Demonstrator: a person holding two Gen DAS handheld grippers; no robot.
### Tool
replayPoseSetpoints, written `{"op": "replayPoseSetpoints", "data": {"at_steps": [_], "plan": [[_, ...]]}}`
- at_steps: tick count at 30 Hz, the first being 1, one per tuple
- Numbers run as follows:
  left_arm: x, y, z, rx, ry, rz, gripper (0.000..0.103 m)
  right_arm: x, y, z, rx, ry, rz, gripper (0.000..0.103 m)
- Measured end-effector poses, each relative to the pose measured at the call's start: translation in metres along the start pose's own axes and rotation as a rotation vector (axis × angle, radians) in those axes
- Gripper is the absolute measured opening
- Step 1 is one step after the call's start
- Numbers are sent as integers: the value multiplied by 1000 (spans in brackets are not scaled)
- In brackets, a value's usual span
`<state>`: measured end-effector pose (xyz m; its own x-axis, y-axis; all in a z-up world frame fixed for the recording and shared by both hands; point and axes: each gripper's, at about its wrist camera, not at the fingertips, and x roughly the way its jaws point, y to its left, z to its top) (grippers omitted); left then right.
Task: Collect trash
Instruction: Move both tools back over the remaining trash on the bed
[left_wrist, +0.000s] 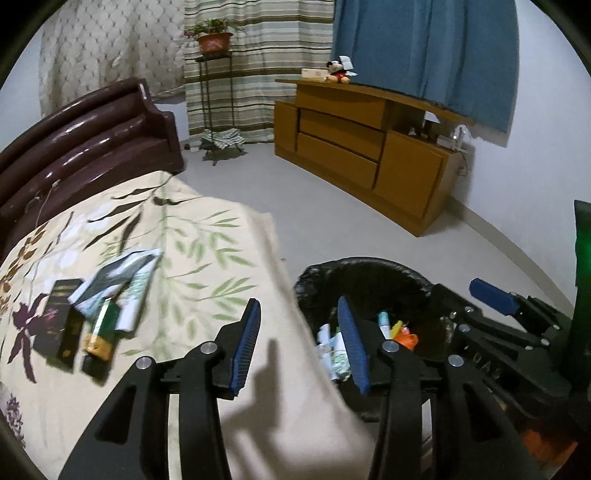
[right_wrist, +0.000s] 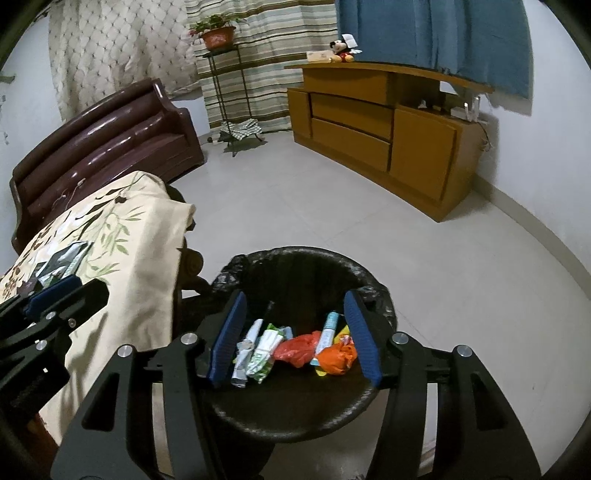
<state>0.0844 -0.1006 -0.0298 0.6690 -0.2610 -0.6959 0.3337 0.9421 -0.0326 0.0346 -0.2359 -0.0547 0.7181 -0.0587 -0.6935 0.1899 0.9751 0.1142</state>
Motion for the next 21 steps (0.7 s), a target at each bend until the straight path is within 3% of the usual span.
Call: {"op": "replayPoseSetpoints", "data": {"at_steps": [12,21], "plan": [[-25,82,-22,-132,13,127,45,-10,54,3,-77,-4,54,54],[-44,121,-32,-189,-1,168,51,-14,91,0,-131,8,92,54]]}}
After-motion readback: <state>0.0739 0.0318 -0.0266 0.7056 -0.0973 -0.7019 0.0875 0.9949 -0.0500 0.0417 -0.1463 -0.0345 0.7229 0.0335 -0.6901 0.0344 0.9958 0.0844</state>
